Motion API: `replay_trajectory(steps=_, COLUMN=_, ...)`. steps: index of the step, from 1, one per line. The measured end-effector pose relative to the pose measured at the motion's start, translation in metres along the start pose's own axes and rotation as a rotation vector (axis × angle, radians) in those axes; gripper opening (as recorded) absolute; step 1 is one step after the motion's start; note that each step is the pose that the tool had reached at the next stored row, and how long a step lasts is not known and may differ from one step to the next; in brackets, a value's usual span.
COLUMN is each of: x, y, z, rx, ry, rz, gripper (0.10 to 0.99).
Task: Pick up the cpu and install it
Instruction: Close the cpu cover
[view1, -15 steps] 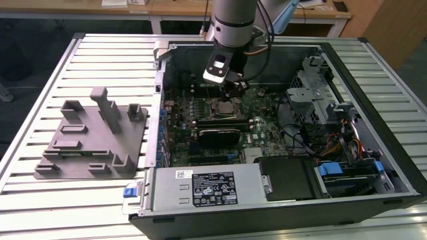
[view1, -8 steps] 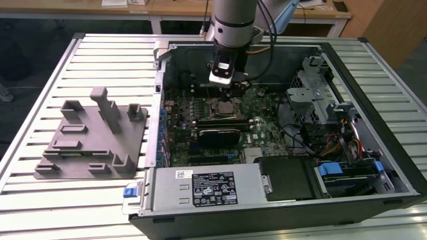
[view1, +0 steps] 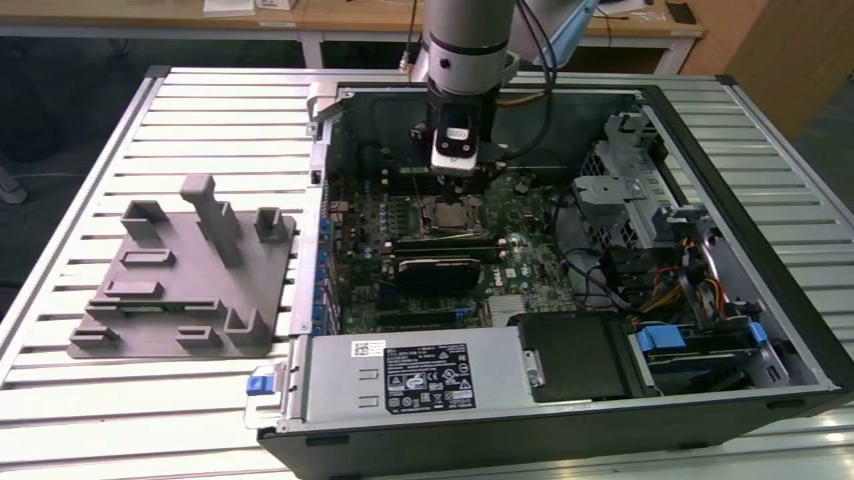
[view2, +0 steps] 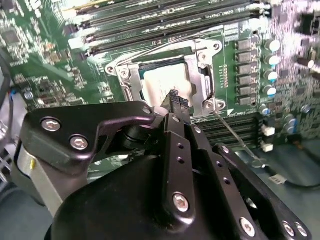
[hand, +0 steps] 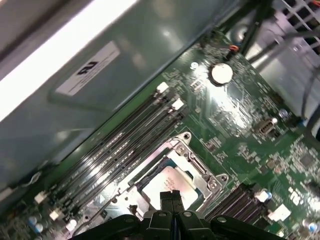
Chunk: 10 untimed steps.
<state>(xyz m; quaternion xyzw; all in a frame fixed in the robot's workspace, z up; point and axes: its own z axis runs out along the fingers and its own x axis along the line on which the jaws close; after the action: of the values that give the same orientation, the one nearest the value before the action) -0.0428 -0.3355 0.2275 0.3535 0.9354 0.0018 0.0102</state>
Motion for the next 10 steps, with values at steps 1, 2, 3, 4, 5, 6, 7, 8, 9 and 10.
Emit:
replay_trajectory(steps=1, x=0.0000, y=0.0000, z=0.0000, rx=0.000, ry=0.0002, rz=-0.018, gripper=0.106)
replay_trajectory(steps=2, x=0.0000, y=0.0000, z=0.0001, rx=-0.001, ry=0.0004, rz=-0.038, gripper=0.106)
replay_trajectory(steps=3, x=0.0000, y=0.0000, z=0.0001, rx=-0.001, ry=0.0006, rz=-0.056, gripper=0.106)
replay_trajectory(steps=4, x=0.0000, y=0.0000, z=0.0002, rx=-0.001, ry=0.0008, rz=-0.073, gripper=0.106)
replay_trajectory(steps=5, x=0.0000, y=0.0000, z=0.0002, rx=-0.002, ry=0.0010, rz=-0.092, gripper=0.106)
replay_trajectory(steps=6, x=0.0000, y=0.0000, z=0.0002, rx=-0.002, ry=0.0012, rz=-0.110, gripper=0.106)
replay_trajectory(steps=7, x=0.0000, y=0.0000, z=0.0003, rx=-0.002, ry=0.0014, rz=-0.127, gripper=0.106)
replay_trajectory(steps=8, x=0.0000, y=0.0000, z=0.0003, rx=-0.003, ry=0.0016, rz=-0.146, gripper=0.106)
replay_trajectory(steps=9, x=0.0000, y=0.0000, z=0.0003, rx=-0.003, ry=0.0018, rz=-0.165, gripper=0.106)
replay_trajectory(steps=10, x=0.0000, y=0.0000, z=0.0004, rx=-0.003, ry=0.0020, rz=-0.183, gripper=0.106)
